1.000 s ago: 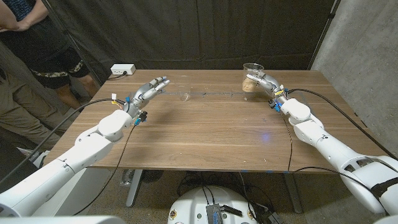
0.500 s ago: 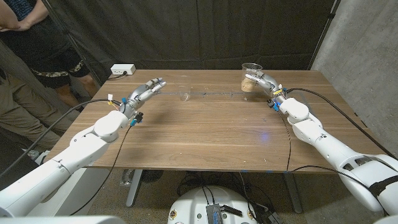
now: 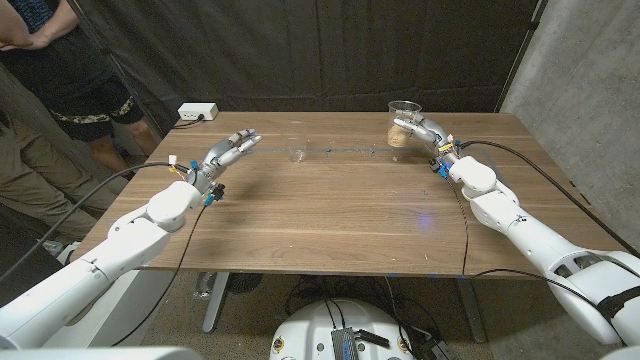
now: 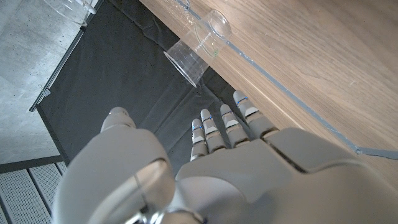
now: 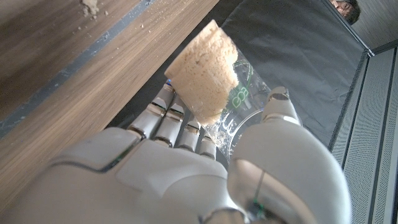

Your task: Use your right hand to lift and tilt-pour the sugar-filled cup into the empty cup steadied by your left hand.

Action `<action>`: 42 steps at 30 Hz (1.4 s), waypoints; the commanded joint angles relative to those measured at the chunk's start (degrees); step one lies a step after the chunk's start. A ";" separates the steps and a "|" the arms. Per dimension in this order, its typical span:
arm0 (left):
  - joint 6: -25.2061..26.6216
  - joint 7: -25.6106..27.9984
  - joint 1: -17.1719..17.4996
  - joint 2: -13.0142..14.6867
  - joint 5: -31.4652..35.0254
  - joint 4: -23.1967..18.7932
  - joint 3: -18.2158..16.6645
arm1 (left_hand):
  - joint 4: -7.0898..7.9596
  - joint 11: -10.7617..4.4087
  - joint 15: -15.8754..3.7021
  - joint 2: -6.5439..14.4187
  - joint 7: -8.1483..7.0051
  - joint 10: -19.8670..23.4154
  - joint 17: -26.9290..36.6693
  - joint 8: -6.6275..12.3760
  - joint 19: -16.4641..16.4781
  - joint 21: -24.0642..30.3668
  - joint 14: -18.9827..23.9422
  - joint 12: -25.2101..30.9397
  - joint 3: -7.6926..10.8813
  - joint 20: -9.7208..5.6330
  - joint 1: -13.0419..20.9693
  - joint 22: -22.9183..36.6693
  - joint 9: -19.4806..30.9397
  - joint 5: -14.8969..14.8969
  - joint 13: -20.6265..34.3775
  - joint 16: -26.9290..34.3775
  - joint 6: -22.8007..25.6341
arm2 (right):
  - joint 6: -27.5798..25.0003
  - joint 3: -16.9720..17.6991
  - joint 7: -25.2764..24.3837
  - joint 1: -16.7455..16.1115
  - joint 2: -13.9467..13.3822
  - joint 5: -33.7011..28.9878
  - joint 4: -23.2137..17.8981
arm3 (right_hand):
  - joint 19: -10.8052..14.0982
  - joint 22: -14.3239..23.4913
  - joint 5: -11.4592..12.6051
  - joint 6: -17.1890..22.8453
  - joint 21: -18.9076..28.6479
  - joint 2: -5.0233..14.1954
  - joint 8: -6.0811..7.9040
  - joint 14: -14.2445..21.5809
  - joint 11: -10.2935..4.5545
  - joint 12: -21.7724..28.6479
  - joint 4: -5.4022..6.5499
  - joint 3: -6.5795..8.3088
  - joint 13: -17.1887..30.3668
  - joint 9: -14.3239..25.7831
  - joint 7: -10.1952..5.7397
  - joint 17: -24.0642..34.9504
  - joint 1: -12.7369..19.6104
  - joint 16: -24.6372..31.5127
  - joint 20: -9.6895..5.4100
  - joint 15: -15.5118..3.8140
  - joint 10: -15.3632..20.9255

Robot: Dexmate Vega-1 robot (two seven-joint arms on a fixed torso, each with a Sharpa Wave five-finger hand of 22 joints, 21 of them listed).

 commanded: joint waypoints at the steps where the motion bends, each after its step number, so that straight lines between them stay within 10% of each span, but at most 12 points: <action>1: 0.06 1.21 0.30 0.38 2.06 0.68 -0.46 | 0.01 -0.05 -4.69 -0.20 -0.03 -0.13 0.14 0.12 -0.19 -0.07 0.10 0.36 -0.50 0.06 -0.40 0.21 0.31 0.51 0.32 0.30 -0.21 | -1.53 0.42 -0.95 -1.58 -1.34 0.08 -3.02 | -0.03 0.10 -0.12 0.44 0.43 0.64 0.30 0.63 -0.05 0.46 0.19 0.27 0.28 0.24 0.08 0.30 0.05 -0.17 -4.43 -10.07 0.65; 18: -0.06 2.94 -0.29 -1.46 4.43 2.99 -0.03 | -0.41 0.54 -2.45 -2.41 0.71 -8.47 0.29 -2.46 -1.77 -0.58 -6.68 -1.28 -2.69 -0.16 -0.30 0.21 0.99 3.00 0.73 -0.57 -7.82 | -4.11 0.98 -1.83 -4.54 -4.01 0.46 -8.69 | -0.10 0.14 -0.17 0.45 0.59 0.65 0.30 0.76 -0.05 0.68 0.23 0.26 0.58 0.35 0.07 0.61 0.04 -0.41 -4.43 -10.09 0.81; 42: -4.30 1.92 -4.76 -4.04 7.35 11.14 1.00 | -0.07 0.65 -2.45 -2.24 0.04 -9.22 0.44 -3.04 -2.17 -0.45 -7.16 -0.30 -3.57 0.00 -0.62 0.26 1.51 4.22 0.95 0.30 -11.08 | -7.83 1.66 -3.77 -7.25 -6.89 0.32 -14.90 | -0.19 0.18 -0.20 0.77 0.80 0.73 0.40 0.99 -0.09 0.90 0.28 0.26 0.96 0.48 0.18 1.04 0.06 -0.70 -4.46 -10.09 0.87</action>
